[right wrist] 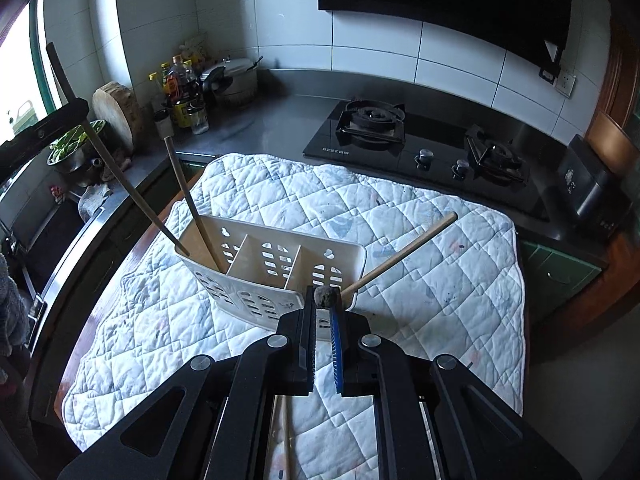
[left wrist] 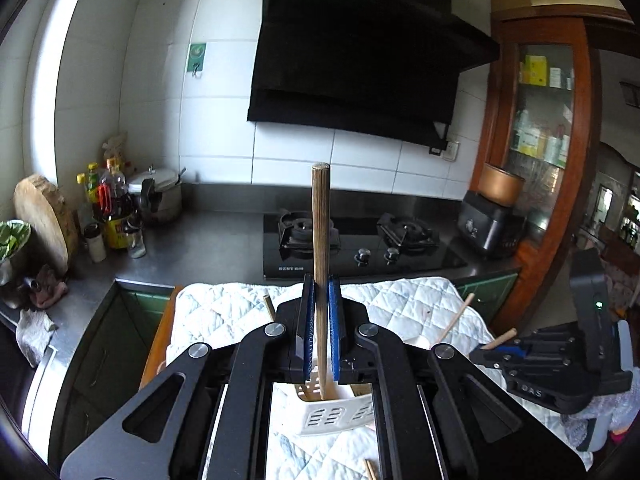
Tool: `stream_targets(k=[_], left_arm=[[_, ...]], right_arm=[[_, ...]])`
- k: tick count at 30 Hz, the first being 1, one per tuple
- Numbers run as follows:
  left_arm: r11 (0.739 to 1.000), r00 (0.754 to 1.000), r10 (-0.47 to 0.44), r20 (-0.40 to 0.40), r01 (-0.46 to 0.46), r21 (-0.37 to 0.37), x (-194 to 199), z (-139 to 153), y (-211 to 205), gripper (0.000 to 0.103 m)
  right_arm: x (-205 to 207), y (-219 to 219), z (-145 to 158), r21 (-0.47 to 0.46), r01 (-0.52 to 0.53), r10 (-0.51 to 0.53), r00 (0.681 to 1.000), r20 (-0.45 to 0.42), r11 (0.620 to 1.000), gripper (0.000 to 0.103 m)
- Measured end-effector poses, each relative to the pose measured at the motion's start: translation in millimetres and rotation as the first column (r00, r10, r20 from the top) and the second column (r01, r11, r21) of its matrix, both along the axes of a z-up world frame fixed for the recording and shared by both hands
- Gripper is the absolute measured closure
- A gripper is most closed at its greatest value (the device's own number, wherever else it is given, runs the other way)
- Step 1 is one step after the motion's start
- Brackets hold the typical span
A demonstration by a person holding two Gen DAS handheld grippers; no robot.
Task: Organize utensils
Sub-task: 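Lift the left gripper's chopstick over the holder while the right gripper lowers its chopstick in, then open both grippers to release the chopsticks into the white holder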
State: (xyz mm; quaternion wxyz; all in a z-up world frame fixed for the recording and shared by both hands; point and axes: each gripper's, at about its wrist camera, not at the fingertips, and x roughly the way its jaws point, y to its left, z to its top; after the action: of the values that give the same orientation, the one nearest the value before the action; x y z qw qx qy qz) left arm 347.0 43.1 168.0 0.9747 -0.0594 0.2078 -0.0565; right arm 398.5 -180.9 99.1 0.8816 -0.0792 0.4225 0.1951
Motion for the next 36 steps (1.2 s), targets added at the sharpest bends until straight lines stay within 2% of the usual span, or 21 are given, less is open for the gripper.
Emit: stream_targets(k=[8, 11, 12, 13, 16, 20, 23, 28, 30, 31, 32, 36], left_arm=[[0.998, 0.995, 0.004, -0.104, -0.011, -0.069, 31.4, -42.1, 16.4, 0.098], [0.998, 0.991, -0.010, -0.130, 0.001, -0.069, 34.8, -52.5, 16.6, 0.098], [0.998, 0.990, -0.010, -0.137, 0.001, -0.065, 35.7, -55.6, 16.6, 0.098], [0.998, 0.990, -0.011, -0.143, 0.001, -0.065, 36.2, -57.5, 16.7, 0.097], [0.998, 0.989, -0.009, -0.149, 0.001, -0.055, 34.8, -61.2, 14.8, 0.095], [0.999, 0.990, -0.009, -0.144, 0.002, -0.050, 25.8, -59.4, 14.3, 0.095], [0.998, 0.992, -0.007, -0.129, -0.001, -0.059, 10.1, -54.5, 15.9, 0.094], [0.999, 0.995, -0.027, -0.100, 0.022, -0.049, -27.0, -50.4, 12.0, 0.093], [0.998, 0.995, -0.039, -0.091, 0.035, -0.049, -43.8, -53.0, 10.2, 0.087], [0.998, 0.995, -0.041, -0.089, 0.037, -0.048, -51.6, -55.0, 9.0, 0.078], [0.998, 0.995, -0.043, -0.089, 0.039, -0.048, -60.9, -58.5, 7.6, 0.074], [0.997, 0.993, -0.070, -0.100, 0.066, -0.038, -94.8, -78.3, -1.1, 0.073]], right_arm=[[2.6, -3.9, -10.6, 0.028, 0.007, -0.007, 1.000, 0.009, 1.000, 0.093], [-2.5, -7.0, -6.9, 0.036, 0.011, -0.012, 0.999, 0.030, 0.999, 0.088], [-5.4, -8.4, -4.5, 0.038, 0.013, -0.014, 0.999, 0.042, 0.999, 0.082], [-8.2, -9.9, -2.3, 0.041, 0.015, -0.017, 0.998, 0.053, 0.999, 0.075], [-20.7, -14.4, 6.4, 0.046, 0.020, -0.024, 0.996, 0.091, 0.999, 0.069], [-45.9, -23.4, 13.5, 0.060, 0.022, -0.030, 0.990, 0.135, 0.998, 0.063], [-70.1, -30.1, 12.7, 0.065, 0.024, -0.035, 0.986, 0.164, 0.998, 0.062], [-115.1, -39.2, -7.0, 0.065, 0.015, -0.026, 0.984, 0.176, 0.998, 0.062], [-130.9, -42.8, -21.0, 0.060, 0.016, -0.026, 0.985, 0.173, 0.998, 0.062], [-138.5, -44.5, -28.9, 0.056, 0.019, -0.028, 0.985, 0.169, 0.998, 0.062], [-146.0, -46.3, -37.6, 0.051, 0.025, -0.033, 0.985, 0.167, 0.998, 0.062], [-169.9, -54.6, -76.0, 0.049, 0.046, -0.052, 0.990, 0.134, 0.998, 0.062]])
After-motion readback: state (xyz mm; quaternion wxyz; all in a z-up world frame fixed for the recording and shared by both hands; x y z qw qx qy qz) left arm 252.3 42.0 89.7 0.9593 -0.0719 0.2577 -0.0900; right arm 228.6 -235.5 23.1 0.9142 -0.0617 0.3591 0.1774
